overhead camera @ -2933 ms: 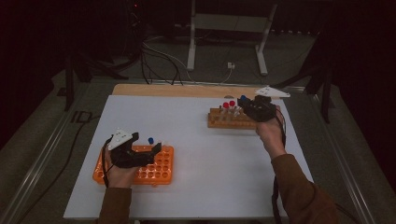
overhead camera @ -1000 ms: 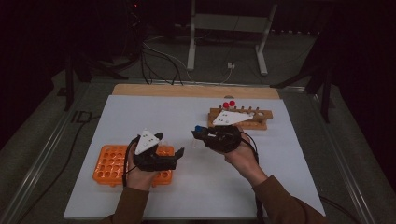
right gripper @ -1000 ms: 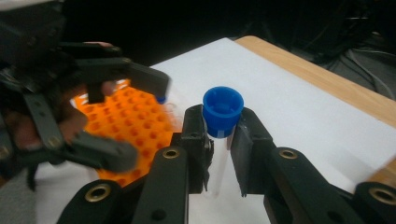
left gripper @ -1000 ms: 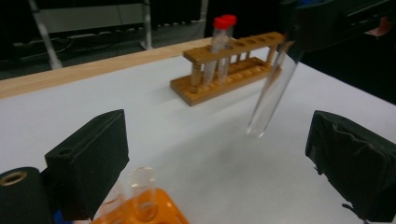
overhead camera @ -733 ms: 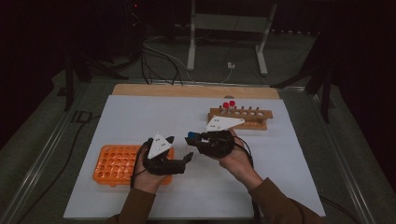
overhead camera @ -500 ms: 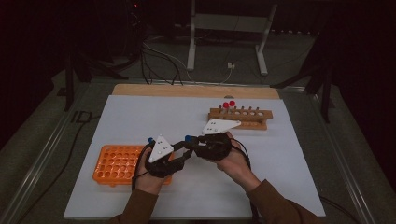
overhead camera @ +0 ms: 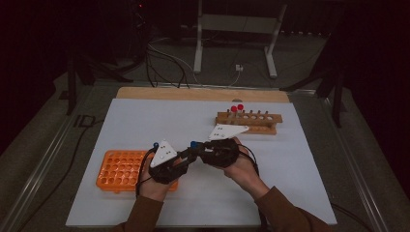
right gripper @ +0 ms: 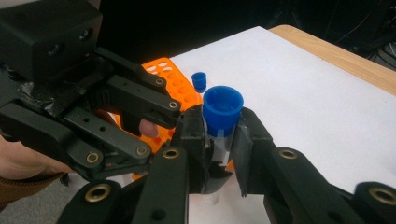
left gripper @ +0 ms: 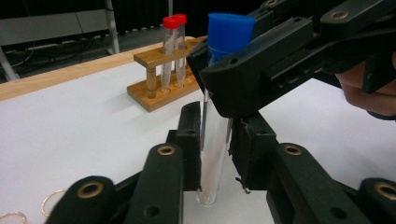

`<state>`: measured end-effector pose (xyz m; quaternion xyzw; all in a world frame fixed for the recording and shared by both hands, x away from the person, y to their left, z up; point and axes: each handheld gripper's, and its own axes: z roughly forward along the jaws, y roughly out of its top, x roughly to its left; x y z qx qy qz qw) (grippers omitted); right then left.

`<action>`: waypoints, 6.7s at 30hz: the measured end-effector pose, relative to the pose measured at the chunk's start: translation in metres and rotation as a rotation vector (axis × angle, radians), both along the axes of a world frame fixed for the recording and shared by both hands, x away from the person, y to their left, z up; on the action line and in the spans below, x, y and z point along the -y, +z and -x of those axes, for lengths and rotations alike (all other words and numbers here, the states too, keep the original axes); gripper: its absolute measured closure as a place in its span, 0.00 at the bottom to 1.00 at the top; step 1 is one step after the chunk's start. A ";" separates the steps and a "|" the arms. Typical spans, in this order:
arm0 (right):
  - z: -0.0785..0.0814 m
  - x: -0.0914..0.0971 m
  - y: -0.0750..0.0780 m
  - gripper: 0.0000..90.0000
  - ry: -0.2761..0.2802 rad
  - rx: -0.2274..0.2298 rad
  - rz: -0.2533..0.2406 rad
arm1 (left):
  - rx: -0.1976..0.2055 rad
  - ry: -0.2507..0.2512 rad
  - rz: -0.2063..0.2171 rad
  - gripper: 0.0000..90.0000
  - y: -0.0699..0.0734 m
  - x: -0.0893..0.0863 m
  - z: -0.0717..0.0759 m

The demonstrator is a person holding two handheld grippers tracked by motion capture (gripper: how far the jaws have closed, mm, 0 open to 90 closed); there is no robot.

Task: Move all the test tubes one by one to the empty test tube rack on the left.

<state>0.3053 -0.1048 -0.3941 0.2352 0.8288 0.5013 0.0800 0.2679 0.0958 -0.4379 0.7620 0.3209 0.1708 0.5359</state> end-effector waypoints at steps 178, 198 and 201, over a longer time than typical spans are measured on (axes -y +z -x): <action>-0.112 0.129 -0.035 0.41 -0.551 0.018 0.068 | -0.058 0.324 0.119 0.01 -0.008 -0.101 -0.008; -0.143 0.111 -0.062 0.79 -0.606 -0.002 0.103 | -0.066 0.316 0.128 0.01 -0.008 -0.100 -0.009; -0.142 0.111 -0.062 0.82 -0.601 -0.001 0.087 | -0.068 0.317 0.127 0.01 -0.009 -0.100 -0.009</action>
